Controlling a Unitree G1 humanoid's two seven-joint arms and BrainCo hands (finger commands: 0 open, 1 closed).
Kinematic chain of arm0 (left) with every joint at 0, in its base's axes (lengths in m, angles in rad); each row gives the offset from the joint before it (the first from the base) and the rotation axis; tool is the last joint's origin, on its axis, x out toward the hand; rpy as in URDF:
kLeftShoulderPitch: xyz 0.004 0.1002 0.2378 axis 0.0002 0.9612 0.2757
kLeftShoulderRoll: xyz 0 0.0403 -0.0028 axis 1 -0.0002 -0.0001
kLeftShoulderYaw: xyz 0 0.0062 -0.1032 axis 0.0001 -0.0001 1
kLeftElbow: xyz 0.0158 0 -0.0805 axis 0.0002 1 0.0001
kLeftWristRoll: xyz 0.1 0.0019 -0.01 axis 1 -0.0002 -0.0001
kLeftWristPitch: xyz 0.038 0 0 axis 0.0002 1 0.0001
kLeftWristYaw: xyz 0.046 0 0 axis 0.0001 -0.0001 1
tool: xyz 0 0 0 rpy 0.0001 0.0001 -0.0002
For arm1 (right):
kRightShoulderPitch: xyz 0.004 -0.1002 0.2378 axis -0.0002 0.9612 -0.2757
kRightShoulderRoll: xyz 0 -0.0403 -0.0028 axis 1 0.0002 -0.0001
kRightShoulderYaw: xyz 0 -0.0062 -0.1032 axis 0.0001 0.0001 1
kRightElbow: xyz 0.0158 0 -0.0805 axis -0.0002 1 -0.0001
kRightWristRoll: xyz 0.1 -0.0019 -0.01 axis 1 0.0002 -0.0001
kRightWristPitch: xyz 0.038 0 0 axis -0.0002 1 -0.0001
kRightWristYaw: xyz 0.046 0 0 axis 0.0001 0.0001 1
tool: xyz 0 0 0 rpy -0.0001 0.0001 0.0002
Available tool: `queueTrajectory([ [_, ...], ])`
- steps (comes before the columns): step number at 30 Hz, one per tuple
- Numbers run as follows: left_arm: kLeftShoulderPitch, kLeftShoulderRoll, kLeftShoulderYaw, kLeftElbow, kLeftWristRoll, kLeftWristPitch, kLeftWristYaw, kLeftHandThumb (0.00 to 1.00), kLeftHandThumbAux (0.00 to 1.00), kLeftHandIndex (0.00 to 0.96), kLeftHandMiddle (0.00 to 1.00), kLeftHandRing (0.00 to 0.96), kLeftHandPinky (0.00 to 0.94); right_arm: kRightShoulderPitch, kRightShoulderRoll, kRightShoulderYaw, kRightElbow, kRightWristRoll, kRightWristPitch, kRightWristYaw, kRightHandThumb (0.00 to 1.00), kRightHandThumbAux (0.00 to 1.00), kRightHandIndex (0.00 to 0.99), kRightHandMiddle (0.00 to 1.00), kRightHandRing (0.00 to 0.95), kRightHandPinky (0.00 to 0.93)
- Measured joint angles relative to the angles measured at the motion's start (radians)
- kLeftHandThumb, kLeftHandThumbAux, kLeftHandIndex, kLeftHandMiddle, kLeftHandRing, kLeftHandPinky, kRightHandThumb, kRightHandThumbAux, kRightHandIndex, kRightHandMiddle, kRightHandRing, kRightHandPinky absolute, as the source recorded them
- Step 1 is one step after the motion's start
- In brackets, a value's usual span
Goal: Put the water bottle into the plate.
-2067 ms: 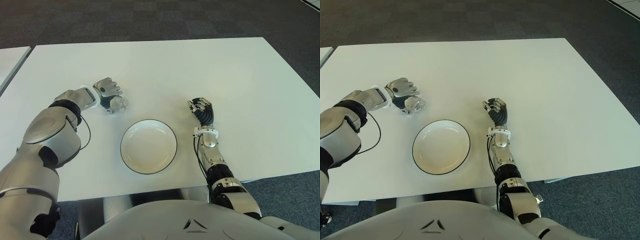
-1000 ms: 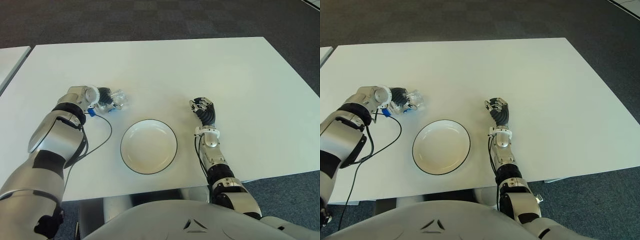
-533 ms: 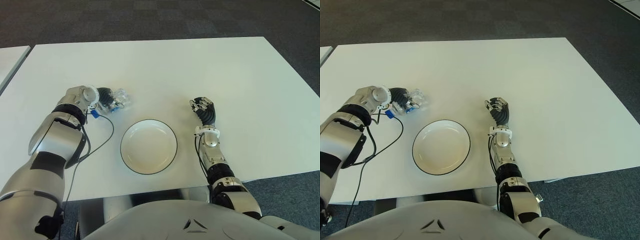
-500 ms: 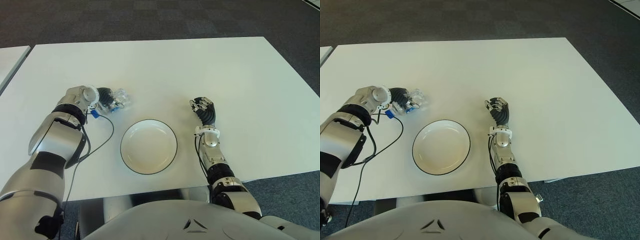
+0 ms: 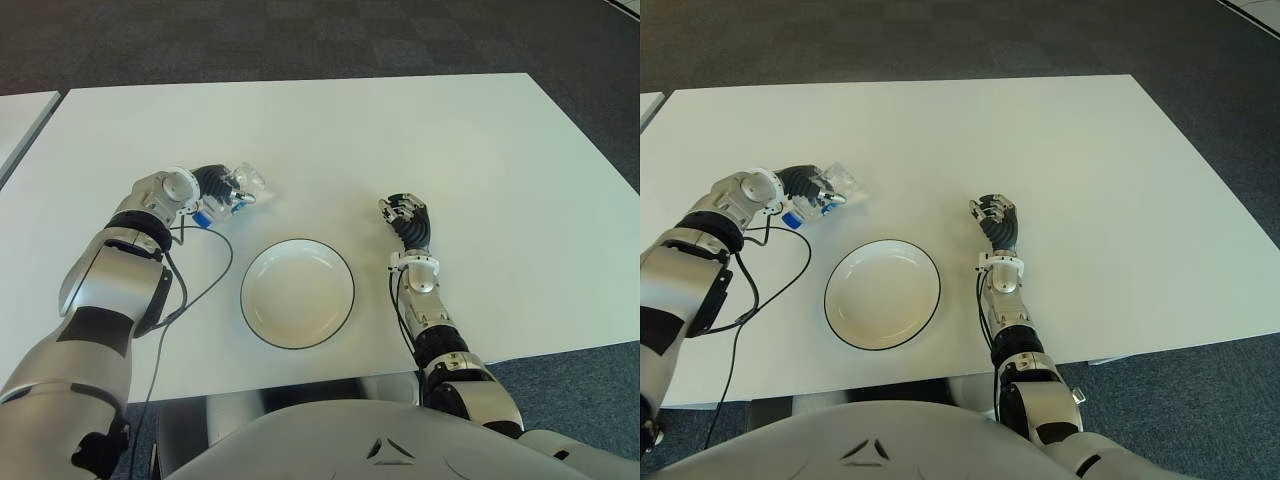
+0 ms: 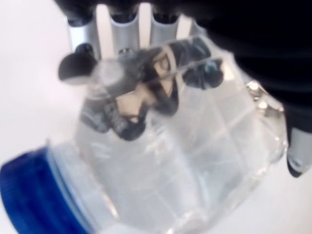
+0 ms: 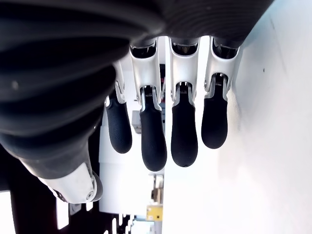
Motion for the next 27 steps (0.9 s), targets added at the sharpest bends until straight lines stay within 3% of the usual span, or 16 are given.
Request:
queueTrajectory([
  [17, 0.01, 0.002, 0.099, -0.084, -0.106, -0.214, 0.0, 0.855, 0.667, 0.403, 0.538, 0.88, 0.849, -0.01, -0.003, 0.001, 0.009, 0.001, 0.006, 0.005, 0.707, 0.731, 0.428, 0.564, 0.569, 0.548],
  [27, 0.093, -0.004, 0.1, -0.302, -0.152, -0.266, -0.089, 0.854, 0.668, 0.401, 0.535, 0.878, 0.847, -0.011, -0.008, 0.001, 0.009, 0.001, 0.006, 0.01, 0.707, 0.73, 0.427, 0.548, 0.564, 0.543],
])
